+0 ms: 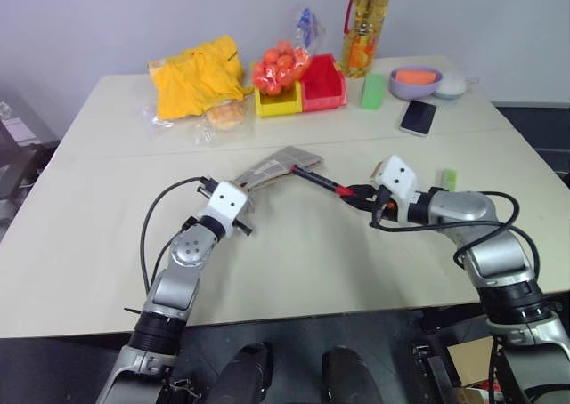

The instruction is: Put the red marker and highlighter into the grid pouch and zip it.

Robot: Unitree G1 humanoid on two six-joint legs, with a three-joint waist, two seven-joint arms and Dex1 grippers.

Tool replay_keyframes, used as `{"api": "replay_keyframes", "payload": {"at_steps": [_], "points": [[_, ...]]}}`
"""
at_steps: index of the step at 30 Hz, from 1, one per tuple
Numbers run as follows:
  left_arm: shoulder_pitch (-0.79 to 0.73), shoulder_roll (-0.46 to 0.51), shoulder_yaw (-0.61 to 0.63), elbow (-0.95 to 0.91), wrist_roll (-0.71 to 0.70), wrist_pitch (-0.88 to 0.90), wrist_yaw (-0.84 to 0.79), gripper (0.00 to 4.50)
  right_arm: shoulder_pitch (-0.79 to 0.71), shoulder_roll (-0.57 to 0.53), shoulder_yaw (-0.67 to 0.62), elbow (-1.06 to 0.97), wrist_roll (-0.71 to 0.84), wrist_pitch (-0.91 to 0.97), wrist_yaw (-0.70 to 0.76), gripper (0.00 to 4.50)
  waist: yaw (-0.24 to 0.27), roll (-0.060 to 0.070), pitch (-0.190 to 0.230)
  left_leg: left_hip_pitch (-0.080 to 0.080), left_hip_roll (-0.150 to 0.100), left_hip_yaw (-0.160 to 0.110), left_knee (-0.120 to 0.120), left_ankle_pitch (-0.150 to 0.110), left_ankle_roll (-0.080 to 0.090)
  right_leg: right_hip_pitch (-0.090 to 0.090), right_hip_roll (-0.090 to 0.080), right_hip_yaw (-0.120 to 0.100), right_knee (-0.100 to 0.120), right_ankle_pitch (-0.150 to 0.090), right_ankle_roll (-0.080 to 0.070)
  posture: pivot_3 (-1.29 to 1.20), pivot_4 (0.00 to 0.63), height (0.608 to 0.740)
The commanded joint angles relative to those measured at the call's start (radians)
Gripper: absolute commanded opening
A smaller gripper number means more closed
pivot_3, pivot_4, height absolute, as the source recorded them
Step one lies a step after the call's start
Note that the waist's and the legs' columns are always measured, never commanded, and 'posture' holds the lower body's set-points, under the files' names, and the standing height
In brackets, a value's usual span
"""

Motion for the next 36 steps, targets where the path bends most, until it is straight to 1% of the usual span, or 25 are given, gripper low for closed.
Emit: {"api": "replay_keyframes", "payload": {"at_steps": [1,16,22,24,28,34,36], "points": [[0.004,-0.001,0.005,-0.045,-0.014,-0.011,-0.001,0.0,-0.01,-0.015,-0.007,-0.021,0.001,-0.02,0.004,0.24,0.0,0.0,0.0,0.0,0.0,0.0,0.0,0.0,0.0,0.0,0.0,0.0,0.0,0.0,0.0,0.0,0.15,0.74],[-0.001,-0.004,-0.003,-0.05,-0.027,-0.023,-0.013,0.0,-0.028,-0.01,0.017,-0.015,-0.028,-0.046,0.004,0.24,0.0,0.0,0.0,0.0,0.0,0.0,0.0,0.0,0.0,0.0,0.0,0.0,0.0,0.0,0.0,0.0,0.15,0.74],[0.011,0.021,-0.021,-0.063,-0.028,-0.081,-0.071,0.0,-0.07,-0.037,0.043,-0.013,-0.082,-0.067,0.008,0.24,0.0,0.0,0.0,0.0,0.0,0.0,0.0,0.0,0.0,0.0,0.0,0.0,0.0,0.0,0.0,0.0,0.15,0.74],[0.016,0.028,-0.024,-0.068,-0.036,-0.1,-0.092,0.0,-0.082,-0.058,0.064,-0.017,-0.114,-0.088,0.02,0.24,0.0,0.0,0.0,0.0,0.0,0.0,0.0,0.0,0.0,0.0,0.0,0.0,0.0,0.0,0.0,0.0,0.15,0.74],[0.026,0.054,-0.043,-0.083,-0.058,-0.146,-0.159,0.0,-0.117,-0.121,0.136,-0.019,-0.214,-0.195,0.054,0.24,0.0,0.0,0.0,0.0,0.0,0.0,0.0,0.0,0.0,0.0,0.0,0.0,0.0,0.0,0.0,0.0,0.15,0.74],[0.021,0.082,-0.074,-0.087,-0.079,-0.183,-0.247,0.0,-0.171,-0.129,0.243,-0.04,-0.313,-0.313,0.112,0.24,-0.002,0.0,0.0,0.0,0.0,0.0,-0.001,0.0,0.0,0.0,0.0,0.0,0.0,0.0,0.0,0.0,0.15,0.74],[0.019,0.083,-0.074,-0.085,-0.081,-0.18,-0.252,0.0,-0.177,-0.118,0.244,-0.037,-0.314,-0.297,0.122,1.3,-0.001,0.0,0.0,0.0,0.0,0.0,0.0,0.0,0.0,0.0,0.0,0.0,0.0,0.0,0.0,0.0,0.15,0.74]]}}
